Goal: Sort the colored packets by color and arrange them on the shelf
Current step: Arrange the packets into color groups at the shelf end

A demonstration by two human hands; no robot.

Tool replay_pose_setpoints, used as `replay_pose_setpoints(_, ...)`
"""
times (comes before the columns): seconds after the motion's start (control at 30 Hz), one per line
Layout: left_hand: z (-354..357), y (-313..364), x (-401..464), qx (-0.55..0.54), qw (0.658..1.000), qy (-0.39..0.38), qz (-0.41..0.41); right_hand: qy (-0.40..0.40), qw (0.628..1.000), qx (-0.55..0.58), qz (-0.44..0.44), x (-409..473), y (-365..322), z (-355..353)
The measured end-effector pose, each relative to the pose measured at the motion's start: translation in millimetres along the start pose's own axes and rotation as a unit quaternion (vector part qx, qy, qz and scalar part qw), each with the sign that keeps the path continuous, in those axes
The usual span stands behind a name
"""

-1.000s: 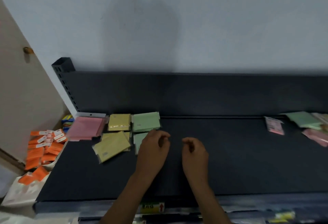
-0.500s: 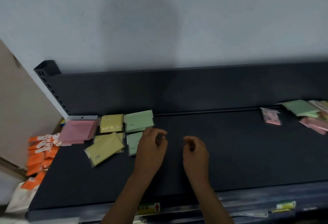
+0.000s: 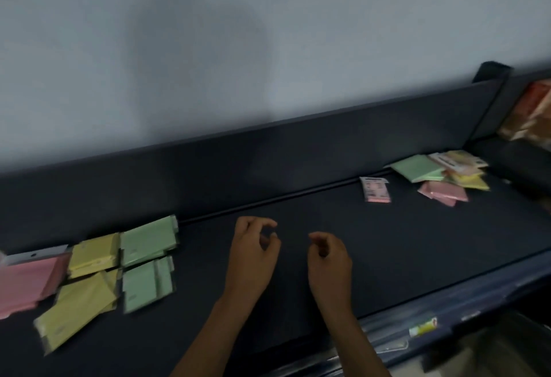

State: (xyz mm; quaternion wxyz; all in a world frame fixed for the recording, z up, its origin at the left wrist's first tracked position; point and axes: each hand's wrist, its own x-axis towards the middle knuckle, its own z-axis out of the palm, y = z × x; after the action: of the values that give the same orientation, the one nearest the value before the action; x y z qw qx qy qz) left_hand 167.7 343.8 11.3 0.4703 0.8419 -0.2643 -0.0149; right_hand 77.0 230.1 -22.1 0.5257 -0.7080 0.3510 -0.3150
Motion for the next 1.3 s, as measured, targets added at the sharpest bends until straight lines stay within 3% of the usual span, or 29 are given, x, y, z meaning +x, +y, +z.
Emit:
replay_pose_setpoints(0.53, 204, 130, 38, -0.015, 0.989, -0.124, 0.077, 0.124, 0.990, -0.037, 0.054, 112, 50, -192)
replay_pose_setpoints(0.83, 286, 191, 41, -0.024, 0.983, -0.155, 0.091, 0.130, 0.989, -0.035, 0.055, 157, 70, -274)
replay_pose_setpoints(1.3, 324, 190, 65, 0.026, 0.982, -0.162, 0.093, 0.118, 0.988, -0.074, 0.066, 189, 89, -287)
